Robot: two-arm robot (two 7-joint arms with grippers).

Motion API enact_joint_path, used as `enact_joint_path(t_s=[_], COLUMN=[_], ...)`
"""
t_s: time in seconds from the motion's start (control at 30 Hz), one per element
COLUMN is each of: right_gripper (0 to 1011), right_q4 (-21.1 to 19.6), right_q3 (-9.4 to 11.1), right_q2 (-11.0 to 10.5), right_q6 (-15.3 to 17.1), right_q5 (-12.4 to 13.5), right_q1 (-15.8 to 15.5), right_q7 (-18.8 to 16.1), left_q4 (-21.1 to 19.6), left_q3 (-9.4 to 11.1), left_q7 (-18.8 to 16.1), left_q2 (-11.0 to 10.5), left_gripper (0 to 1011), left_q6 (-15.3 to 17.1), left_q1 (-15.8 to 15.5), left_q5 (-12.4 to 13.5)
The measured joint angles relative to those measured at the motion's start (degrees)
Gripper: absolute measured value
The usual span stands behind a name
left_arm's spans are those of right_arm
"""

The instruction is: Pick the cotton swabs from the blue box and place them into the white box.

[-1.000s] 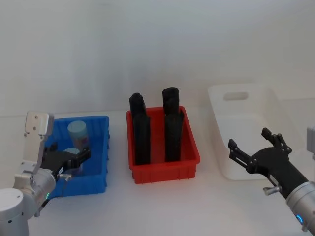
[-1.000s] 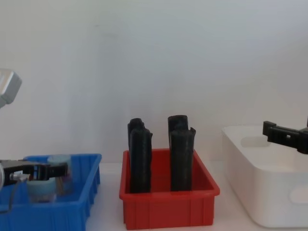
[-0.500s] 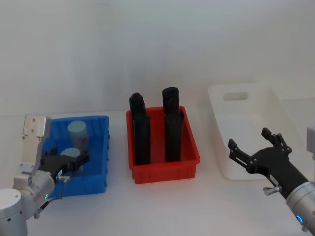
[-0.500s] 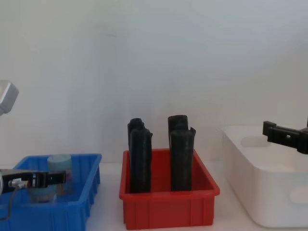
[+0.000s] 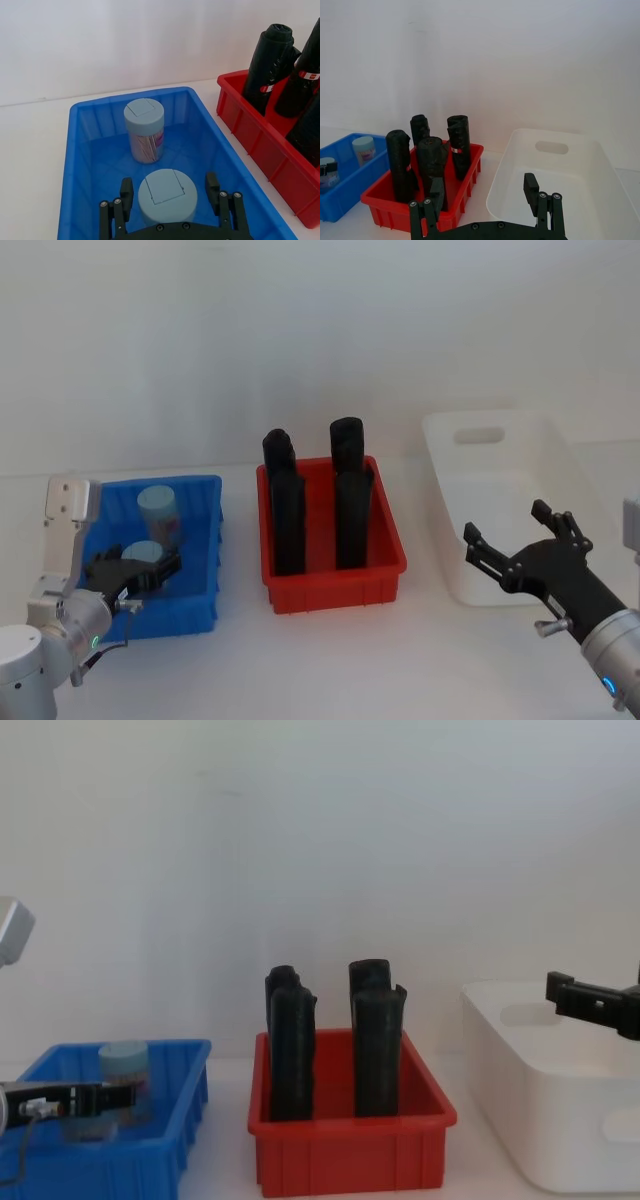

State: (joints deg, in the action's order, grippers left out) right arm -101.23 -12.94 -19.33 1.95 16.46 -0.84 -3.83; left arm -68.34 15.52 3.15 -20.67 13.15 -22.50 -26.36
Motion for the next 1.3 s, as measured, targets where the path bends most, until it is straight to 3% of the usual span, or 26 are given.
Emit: enact_joint_path(t_s=[0.37, 0.9, 1.3], right_gripper=[1001, 1001, 1001], right_q4=[0.0, 0.0, 0.0], right_q3=[0.0, 0.0, 0.0], right_q2=[0.0, 0.0, 0.0], right_q6=[0.0, 0.0, 0.0], right_q5=[0.0, 0.0, 0.0], right_q1=[0.0, 0.0, 0.0], right_q7=[0.0, 0.0, 0.0], left_q4=[0.33, -3.44, -11.58], left_q3=[-0.16, -0.44, -0.92], left_q7=[0.26, 0.6, 4.83], left_q2=[0.11, -0.51, -2.09], left_gripper=[670, 670, 670], left_q6=[0.27, 1.3, 4.0], left_q1=[-0.09, 0.53, 1.23], left_q5=[0.08, 2.26, 4.5])
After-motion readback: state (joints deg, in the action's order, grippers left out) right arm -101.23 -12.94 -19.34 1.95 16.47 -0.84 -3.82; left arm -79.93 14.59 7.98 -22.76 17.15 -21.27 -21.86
